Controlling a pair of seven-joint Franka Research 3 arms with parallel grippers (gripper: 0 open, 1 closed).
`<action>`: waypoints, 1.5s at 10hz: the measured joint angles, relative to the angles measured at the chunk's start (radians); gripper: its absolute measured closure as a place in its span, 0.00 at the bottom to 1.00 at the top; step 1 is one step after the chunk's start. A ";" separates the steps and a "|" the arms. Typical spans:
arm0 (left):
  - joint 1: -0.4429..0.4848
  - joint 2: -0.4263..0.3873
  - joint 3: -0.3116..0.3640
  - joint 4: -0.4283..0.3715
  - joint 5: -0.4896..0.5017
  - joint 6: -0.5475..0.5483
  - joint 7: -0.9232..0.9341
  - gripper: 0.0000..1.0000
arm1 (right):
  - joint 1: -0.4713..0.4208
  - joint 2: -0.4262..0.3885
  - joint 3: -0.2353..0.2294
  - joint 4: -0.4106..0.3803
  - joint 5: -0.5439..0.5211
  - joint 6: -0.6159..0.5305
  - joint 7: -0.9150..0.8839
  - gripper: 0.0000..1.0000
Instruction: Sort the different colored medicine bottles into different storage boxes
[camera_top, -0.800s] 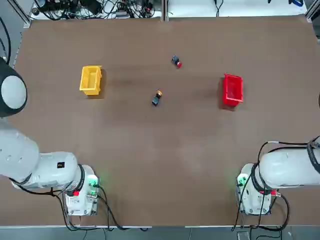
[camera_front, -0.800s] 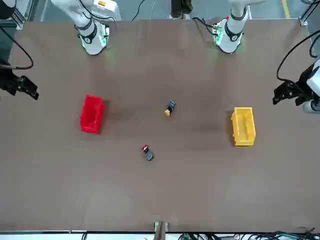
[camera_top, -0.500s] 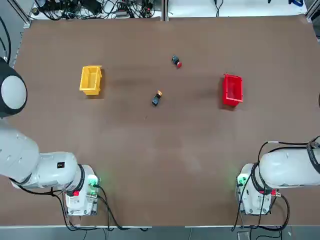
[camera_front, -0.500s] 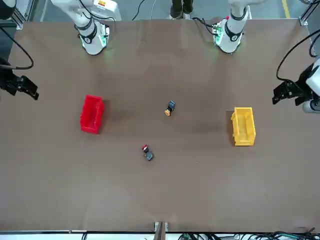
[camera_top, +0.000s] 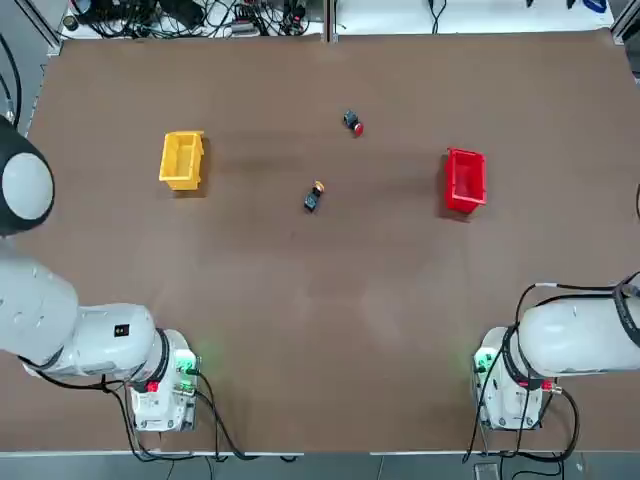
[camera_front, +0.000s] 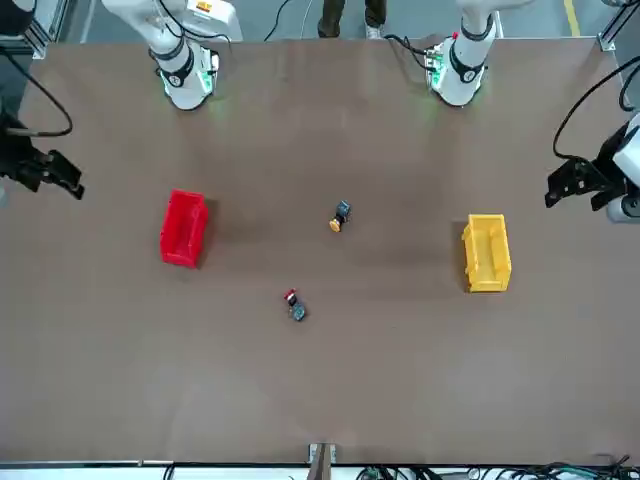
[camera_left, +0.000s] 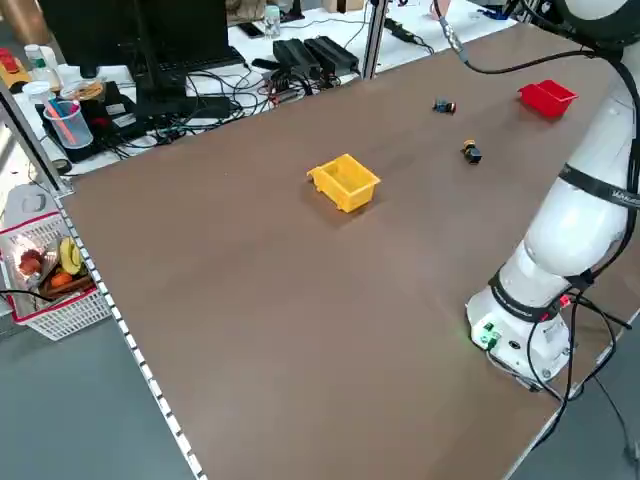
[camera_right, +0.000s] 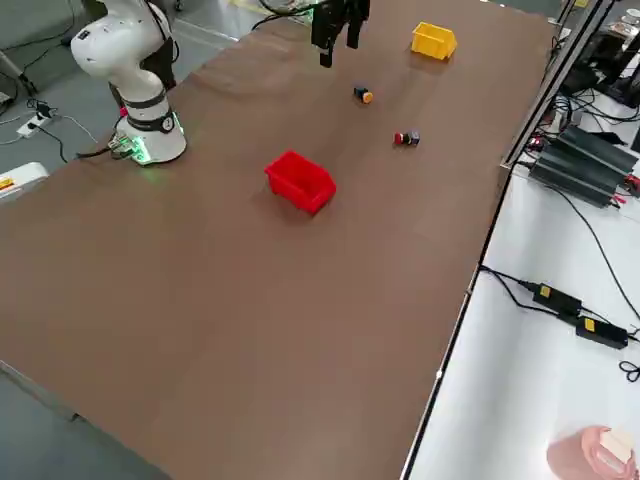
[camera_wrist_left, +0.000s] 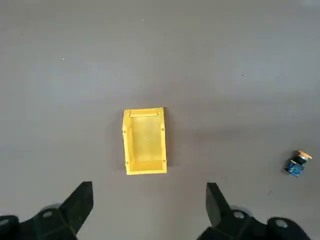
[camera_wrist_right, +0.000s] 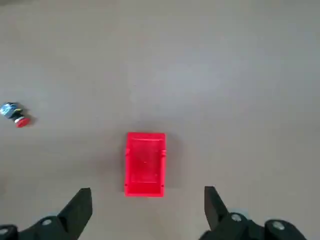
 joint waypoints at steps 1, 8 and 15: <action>-0.012 0.000 -0.003 0.000 0.000 0.000 0.000 0.00 | 0.048 0.012 0.003 -0.002 0.011 0.033 0.000 0.01; -0.069 0.047 -0.015 -0.006 -0.002 -0.001 -0.109 0.00 | 0.222 0.152 0.009 -0.013 0.074 0.267 -0.236 0.01; -0.213 0.135 -0.033 -0.064 -0.002 0.129 -0.332 0.03 | 0.367 0.417 0.008 -0.113 0.075 0.769 -0.327 0.00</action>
